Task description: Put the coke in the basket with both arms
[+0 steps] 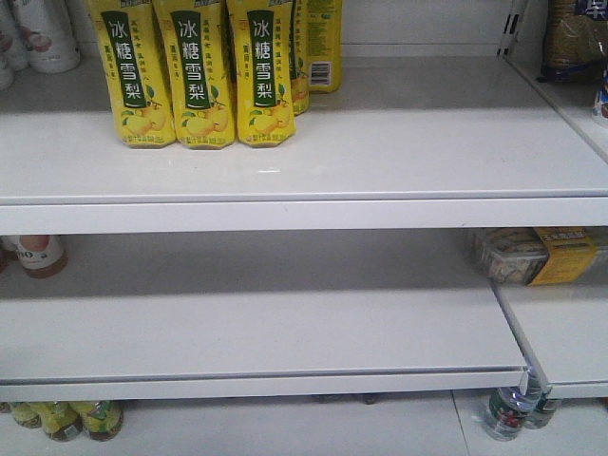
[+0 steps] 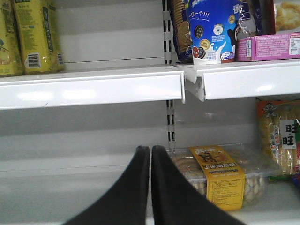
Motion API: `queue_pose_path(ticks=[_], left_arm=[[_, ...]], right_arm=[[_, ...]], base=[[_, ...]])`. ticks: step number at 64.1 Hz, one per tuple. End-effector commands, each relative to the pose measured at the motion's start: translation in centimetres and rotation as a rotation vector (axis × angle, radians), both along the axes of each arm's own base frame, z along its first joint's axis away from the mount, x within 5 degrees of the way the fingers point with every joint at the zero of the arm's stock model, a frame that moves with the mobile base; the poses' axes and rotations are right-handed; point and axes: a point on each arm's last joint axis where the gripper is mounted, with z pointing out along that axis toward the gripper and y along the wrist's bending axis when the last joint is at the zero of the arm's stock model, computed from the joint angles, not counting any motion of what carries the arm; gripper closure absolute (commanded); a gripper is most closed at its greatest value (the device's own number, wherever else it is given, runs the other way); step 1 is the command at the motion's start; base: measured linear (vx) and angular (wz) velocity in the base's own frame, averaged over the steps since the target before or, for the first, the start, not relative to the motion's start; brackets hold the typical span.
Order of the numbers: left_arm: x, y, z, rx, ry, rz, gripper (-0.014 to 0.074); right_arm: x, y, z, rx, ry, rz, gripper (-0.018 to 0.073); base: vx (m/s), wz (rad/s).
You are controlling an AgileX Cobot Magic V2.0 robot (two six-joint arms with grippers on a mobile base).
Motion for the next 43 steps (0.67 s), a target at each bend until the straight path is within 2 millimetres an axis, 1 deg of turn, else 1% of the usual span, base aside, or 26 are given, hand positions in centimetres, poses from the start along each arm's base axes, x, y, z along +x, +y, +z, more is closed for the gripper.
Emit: queue_pose_path(ticks=[1,43], left_arm=[[-0.46,0.02,2.65,0.096,-0.198,0.012,0.0603],[-0.46,0.02,2.65,0.096,-0.198,0.012,0.0603]], right_arm=[[-0.18,-0.04,0.52,0.001,-0.082,-0.004,0.0561],[-0.17,-0.04,0.48,0.0,-0.078,-0.003,0.0561]], base=[[0.0,0.0],[0.0,0.0]])
